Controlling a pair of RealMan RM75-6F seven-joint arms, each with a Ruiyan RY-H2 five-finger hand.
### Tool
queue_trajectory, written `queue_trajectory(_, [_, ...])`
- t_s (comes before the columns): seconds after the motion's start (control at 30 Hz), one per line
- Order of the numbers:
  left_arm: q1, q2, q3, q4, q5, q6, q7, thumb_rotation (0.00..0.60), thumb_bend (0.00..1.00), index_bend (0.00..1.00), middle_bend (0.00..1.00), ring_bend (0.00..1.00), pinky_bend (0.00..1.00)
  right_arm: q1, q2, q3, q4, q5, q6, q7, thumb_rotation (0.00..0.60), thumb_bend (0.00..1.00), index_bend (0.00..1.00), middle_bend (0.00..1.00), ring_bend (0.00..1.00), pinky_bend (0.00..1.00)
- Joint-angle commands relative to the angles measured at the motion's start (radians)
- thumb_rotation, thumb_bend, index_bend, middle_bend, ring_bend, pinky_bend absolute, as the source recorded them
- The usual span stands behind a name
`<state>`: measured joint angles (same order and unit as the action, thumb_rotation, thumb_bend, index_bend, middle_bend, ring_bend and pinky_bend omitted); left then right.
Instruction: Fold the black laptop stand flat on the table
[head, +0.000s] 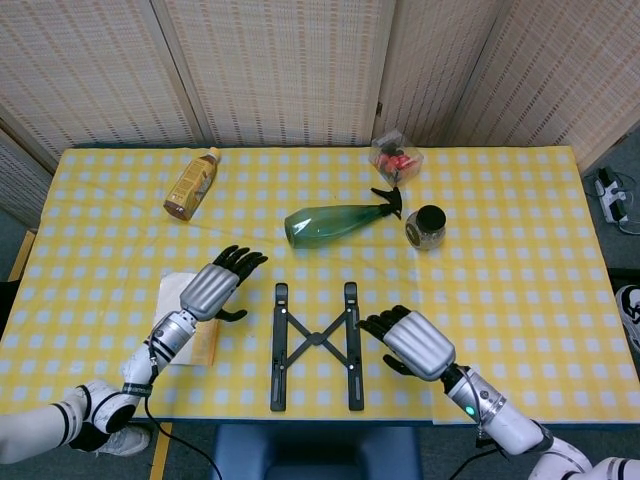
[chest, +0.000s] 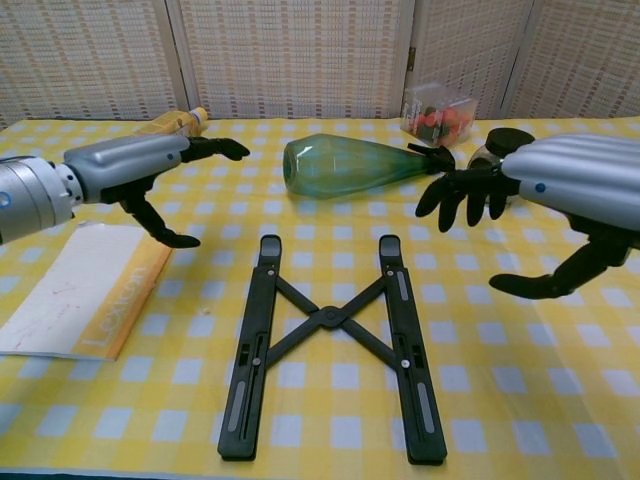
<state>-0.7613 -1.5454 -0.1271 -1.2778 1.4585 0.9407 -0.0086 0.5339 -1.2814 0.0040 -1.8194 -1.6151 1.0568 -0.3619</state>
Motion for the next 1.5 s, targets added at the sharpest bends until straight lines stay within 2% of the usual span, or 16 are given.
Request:
queue_trajectory(0.03, [-0.031,-0.067,0.007,0.066,0.018,-0.005,0.059,0.6,0.2,0.01,0.06,0.0,0.0,-0.003,-0.112,0.012,0.051,0.005,0.007,-0.127,0.6,0.29,0.32,0.43,0.42,0.42])
queue_trajectory(0.33, [-0.044,-0.145,0.024,0.126,0.012,-0.015,0.07,0.6,0.17,0.0,0.04,0.0,0.0,0.002,-0.216,0.0,0.156,0.0,0.005,-0.192,0.6,0.22,0.38,0.56,0.56,0.53])
queue_trajectory(0.5, [-0.045,-0.173,0.031,0.151,0.007,-0.015,0.077,0.6,0.16,0.0,0.04,0.0,0.0,0.003,-0.249,-0.013,0.207,-0.006,0.002,-0.194,0.6,0.22,0.4,0.61,0.61,0.59])
queue_trajectory(0.8, [-0.047,-0.21,0.033,0.201,-0.006,-0.019,0.089,0.6,0.16,0.0,0.04,0.0,0.0,-0.001,-0.272,-0.029,0.259,-0.017,0.012,-0.179,0.6,0.22,0.41,0.62,0.62,0.6])
queue_trajectory(1.5, [-0.043,-0.222,0.033,0.203,-0.032,-0.034,0.049,0.6,0.16,0.0,0.03,0.0,0.0,0.015,-0.365,-0.045,0.395,-0.031,-0.013,-0.172,0.6,0.22,0.42,0.63,0.64,0.62])
